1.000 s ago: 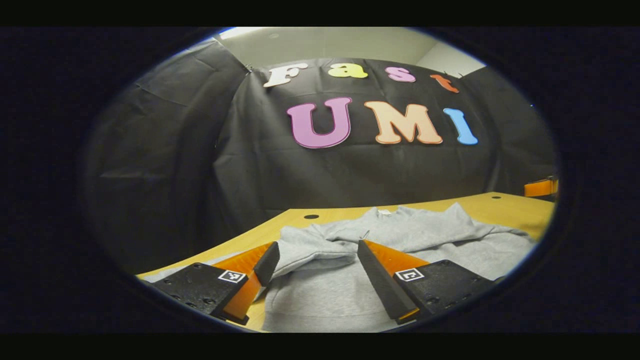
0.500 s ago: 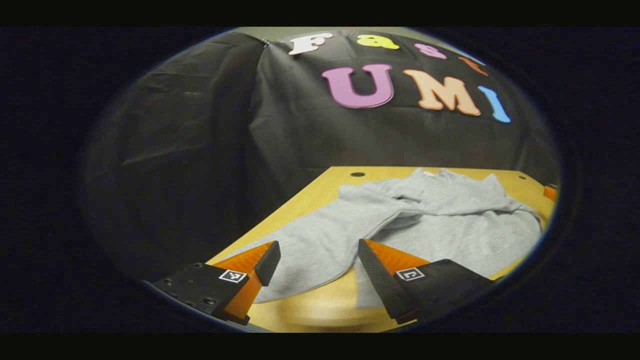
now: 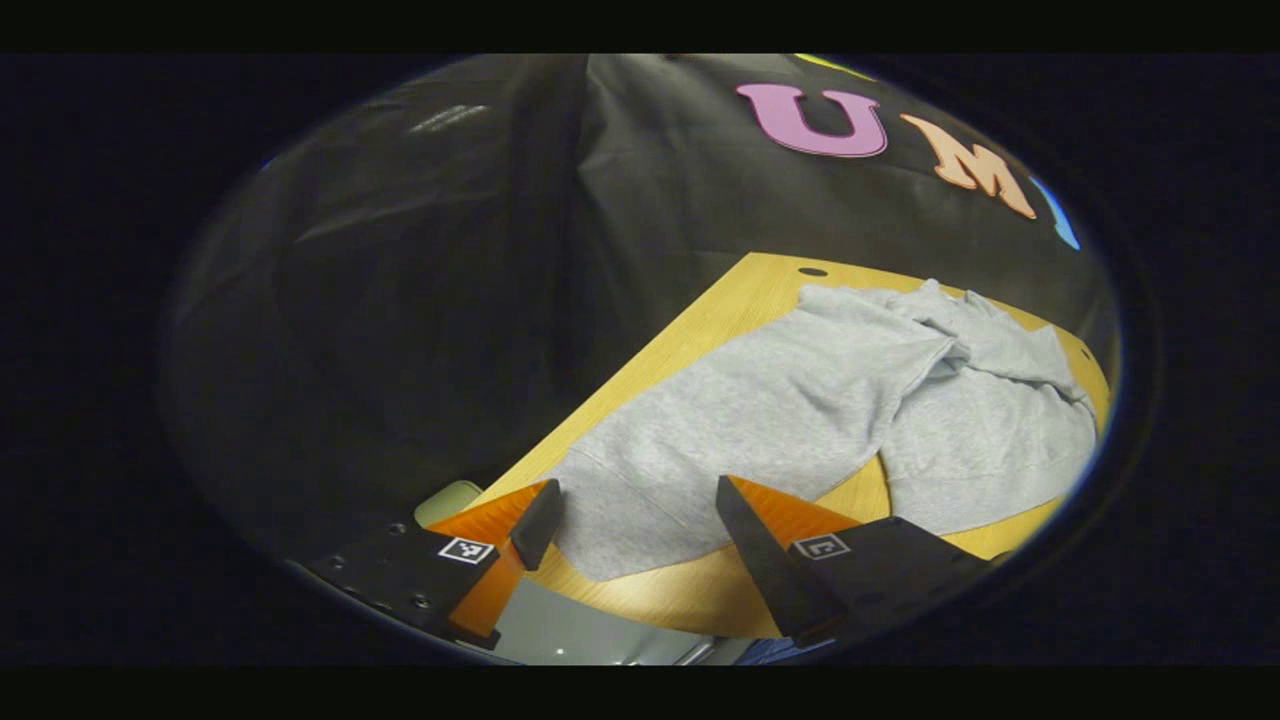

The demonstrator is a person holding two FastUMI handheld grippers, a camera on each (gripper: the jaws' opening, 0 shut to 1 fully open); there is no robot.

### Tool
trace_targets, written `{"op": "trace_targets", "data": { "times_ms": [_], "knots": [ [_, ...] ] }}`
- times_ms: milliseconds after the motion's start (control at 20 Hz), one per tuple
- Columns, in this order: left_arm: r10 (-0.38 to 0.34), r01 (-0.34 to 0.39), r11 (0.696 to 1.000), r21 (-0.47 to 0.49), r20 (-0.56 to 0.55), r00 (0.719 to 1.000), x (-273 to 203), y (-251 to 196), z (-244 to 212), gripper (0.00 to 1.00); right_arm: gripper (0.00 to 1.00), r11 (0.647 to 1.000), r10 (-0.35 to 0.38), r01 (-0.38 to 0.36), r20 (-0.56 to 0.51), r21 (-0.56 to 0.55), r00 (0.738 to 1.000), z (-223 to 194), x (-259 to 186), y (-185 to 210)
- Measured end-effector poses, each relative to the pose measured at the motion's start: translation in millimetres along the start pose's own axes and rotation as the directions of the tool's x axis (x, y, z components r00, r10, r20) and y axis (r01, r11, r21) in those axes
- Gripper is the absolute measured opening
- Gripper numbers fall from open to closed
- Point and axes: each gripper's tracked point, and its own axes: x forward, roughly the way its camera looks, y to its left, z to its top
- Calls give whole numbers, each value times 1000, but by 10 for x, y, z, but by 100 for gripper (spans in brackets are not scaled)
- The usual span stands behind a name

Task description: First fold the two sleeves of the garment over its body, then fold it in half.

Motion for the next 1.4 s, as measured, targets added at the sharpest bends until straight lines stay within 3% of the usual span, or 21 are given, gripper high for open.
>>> {"op": "trace_targets", "data": {
  "times_ms": [250, 350, 550, 600, 800, 900, 1250, 1400],
  "knots": [
    [-22, 22, 1000, -19, -7, 1000, 18, -22, -24, 92, 98, 1000, -2, 2, -11, 14, 1000, -30, -9, -40],
    [-35, 35, 999, -27, 2, 999, 25, -62, -32, 84, 98, 1000, 0, 1, -17, 25, 1000, -16, -15, -49],
    [-50, 50, 999, -21, 2, 999, 27, -139, -41, 58, 98, 1000, 11, -11, -2, 7, 1000, 113, -35, -21],
    [-47, 47, 999, -18, 3, 999, 26, -136, -27, 45, 97, 1000, 11, -11, 4, -6, 1000, 115, -42, -32],
    [-35, 35, 999, -21, 36, 999, 17, -111, -9, 14, 97, 1000, 15, -15, -8, -26, 1000, 62, -43, -29],
    [-33, 36, 999, -41, 58, 998, 13, -111, 18, 3, 98, 999, 14, -15, -17, -28, 1000, 38, -34, -32],
    [-58, 71, 992, -106, 125, 990, -20, -203, 218, 0, 97, 1000, -10, 10, -1, -29, 1000, 97, -62, -137],
    [-102, 119, 989, -83, 193, 976, -64, -397, 578, 0, 97, 1000, -12, 12, -6, -19, 1000, 78, -86, -147]
  ]
}}
